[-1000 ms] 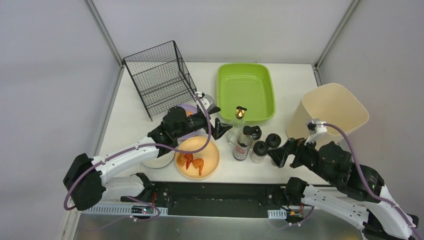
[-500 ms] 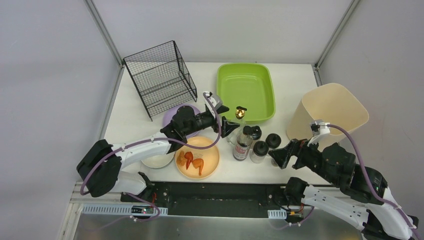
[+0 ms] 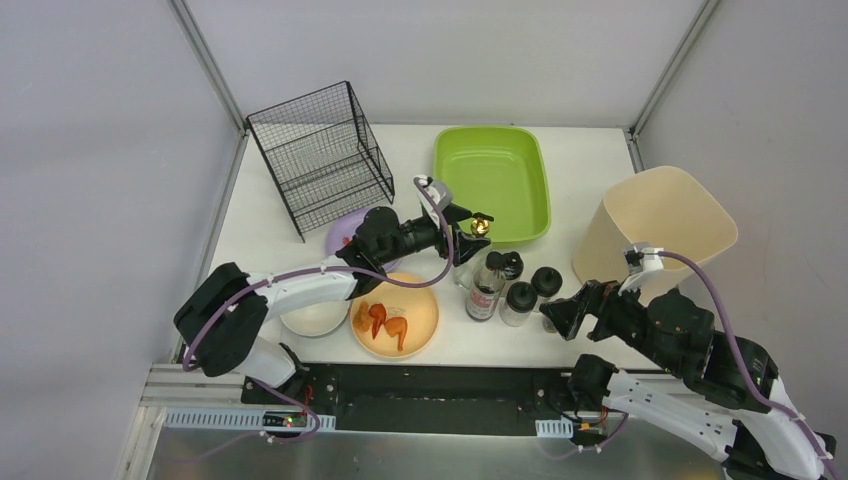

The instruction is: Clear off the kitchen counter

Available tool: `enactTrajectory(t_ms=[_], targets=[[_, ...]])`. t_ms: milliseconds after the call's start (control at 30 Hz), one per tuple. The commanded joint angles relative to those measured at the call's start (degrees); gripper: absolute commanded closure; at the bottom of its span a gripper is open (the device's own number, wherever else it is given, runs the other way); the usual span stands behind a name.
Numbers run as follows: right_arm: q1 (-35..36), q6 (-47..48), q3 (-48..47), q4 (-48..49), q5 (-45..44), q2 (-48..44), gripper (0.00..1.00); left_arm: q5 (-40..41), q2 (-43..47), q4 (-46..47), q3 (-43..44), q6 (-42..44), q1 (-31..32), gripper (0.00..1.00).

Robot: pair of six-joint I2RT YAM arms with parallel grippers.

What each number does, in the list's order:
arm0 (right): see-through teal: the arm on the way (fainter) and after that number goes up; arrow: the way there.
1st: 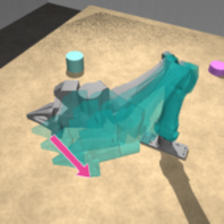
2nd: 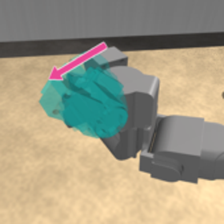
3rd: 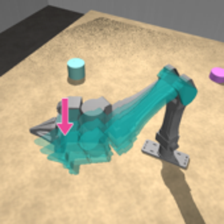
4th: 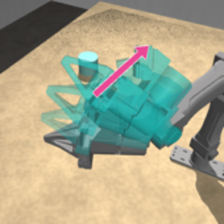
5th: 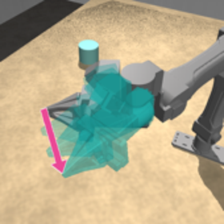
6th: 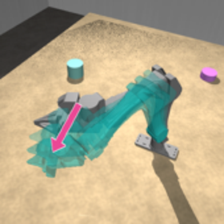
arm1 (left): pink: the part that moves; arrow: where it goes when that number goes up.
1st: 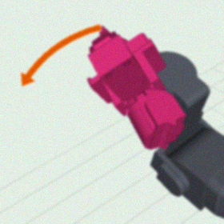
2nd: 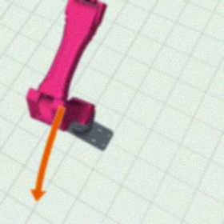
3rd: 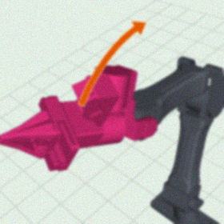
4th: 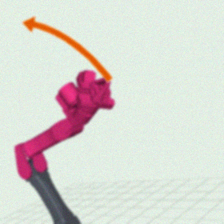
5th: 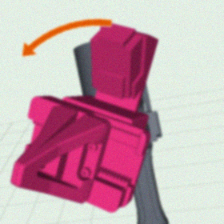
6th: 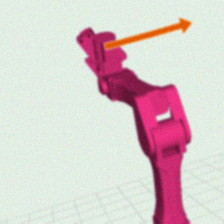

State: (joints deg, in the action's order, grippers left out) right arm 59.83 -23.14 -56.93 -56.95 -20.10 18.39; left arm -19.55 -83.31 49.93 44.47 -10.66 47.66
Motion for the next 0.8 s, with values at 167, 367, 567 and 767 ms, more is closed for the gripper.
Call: enactTrajectory(t_ms=[167, 367, 567, 767], targets=[[0.2, -1.1, 0.2, 0.2, 0.8, 0.0, 0.01, -2.9, -3.0, 7.1, 3.7, -2.6, 1.0, 0.28], [0.2, -1.7, 0.5, 0.2, 1.1, -0.1, 0.01, -3.9, -4.1, 7.8, 4.2, -3.1, 1.4, 0.40], [0.2, -2.1, 0.5, -0.1, 1.1, 0.0, 0.01, -4.3, -4.8, 8.5, 4.5, -3.2, 1.9, 0.53], [0.2, -2.7, -0.2, -0.4, 1.5, 0.1, 0.01, -4.8, -6.1, 10.2, 4.4, -3.8, 2.2, 0.71]])
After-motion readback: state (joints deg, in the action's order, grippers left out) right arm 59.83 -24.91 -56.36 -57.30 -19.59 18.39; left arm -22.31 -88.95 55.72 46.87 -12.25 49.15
